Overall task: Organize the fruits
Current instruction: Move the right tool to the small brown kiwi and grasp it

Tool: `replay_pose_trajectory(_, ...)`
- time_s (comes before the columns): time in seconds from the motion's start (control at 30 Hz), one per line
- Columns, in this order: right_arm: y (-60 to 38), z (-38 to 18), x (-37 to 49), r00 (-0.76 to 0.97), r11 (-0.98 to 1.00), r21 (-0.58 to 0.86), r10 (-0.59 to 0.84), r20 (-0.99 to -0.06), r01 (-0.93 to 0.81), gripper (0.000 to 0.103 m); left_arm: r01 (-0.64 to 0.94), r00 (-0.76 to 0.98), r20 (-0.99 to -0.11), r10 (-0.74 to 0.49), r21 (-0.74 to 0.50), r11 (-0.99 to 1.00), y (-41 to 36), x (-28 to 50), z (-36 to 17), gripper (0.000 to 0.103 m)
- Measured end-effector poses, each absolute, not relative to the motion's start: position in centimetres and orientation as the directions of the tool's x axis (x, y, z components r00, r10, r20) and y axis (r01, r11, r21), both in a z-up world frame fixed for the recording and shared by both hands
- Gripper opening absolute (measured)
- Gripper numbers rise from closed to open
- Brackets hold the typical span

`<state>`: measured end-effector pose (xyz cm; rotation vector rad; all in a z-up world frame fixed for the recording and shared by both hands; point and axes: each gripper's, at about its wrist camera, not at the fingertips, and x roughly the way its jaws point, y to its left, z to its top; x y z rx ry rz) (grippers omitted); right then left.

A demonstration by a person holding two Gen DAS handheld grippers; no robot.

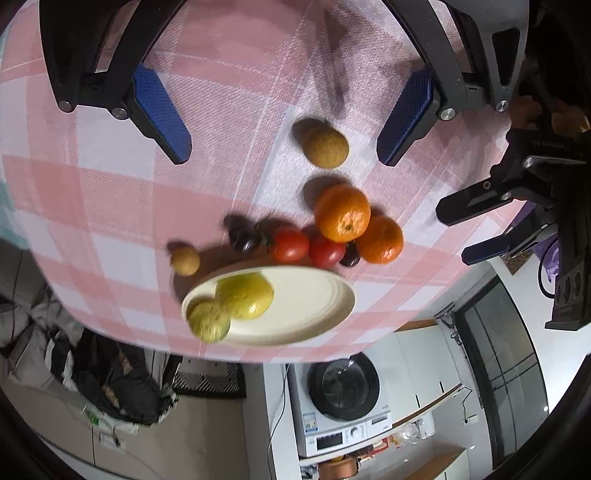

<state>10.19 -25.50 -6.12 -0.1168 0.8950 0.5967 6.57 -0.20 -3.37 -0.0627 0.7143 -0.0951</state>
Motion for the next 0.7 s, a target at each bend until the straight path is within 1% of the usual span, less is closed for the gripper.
replay_pose_trajectory(0.03, -25.4, -6.3, 10.2, 0.462, 0.827, 0.156, 0.446, -0.767, -0.541, 0.1, 0.06, 0.748, -0.654, -0.11, -0.098, 0.993, -0.1, 6.5, -3.4, 0.102)
replay_pose_trajectory(0.1, -25.2, -6.6, 10.1, 0.441, 0.815, 0.172, 0.463, -0.769, -0.554, 0.09, 0.062, 0.74, -0.663, -0.116, -0.104, 0.993, -0.2, 6.2, -3.5, 0.102)
replay_pose_trajectory(0.27, -24.6, -6.9, 9.8, 0.412, 0.789, 0.199, 0.496, -0.765, -0.582, 0.086, 0.086, 0.738, -0.664, -0.123, -0.089, 0.992, -0.7, 5.4, -3.5, 0.102)
replay_pose_trajectory(0.37, -24.2, -7.0, 9.6, 0.401, 0.779, 0.201, 0.503, -0.765, -0.594, 0.081, 0.096, 0.726, -0.677, -0.12, -0.074, 0.993, -0.9, 5.6, -3.9, 0.102)
replay_pose_trajectory(0.43, -24.1, -7.0, 9.5, 0.401, 0.776, 0.195, 0.502, -0.766, -0.599, 0.08, 0.101, 0.724, -0.677, -0.13, -0.083, 0.991, -0.9, 5.6, -3.9, 0.102)
replay_pose_trajectory(0.47, -24.0, -7.0, 9.5, 0.398, 0.773, 0.197, 0.506, -0.766, -0.603, 0.077, 0.1, 0.724, -0.677, -0.131, -0.085, 0.991, -0.8, 5.6, -3.9, 0.102)
replay_pose_trajectory(0.53, -24.0, -7.0, 9.4, 0.392, 0.768, 0.205, 0.513, -0.764, -0.607, 0.075, 0.096, 0.727, -0.675, -0.127, -0.082, 0.992, -0.8, 5.5, -3.9, 0.102)
replay_pose_trajectory(0.7, -24.1, -6.9, 9.0, 0.385, 0.758, 0.212, 0.526, -0.759, -0.617, 0.056, 0.099, 0.723, -0.679, -0.129, -0.083, 0.992, -0.8, 5.5, -4.0, 0.102)
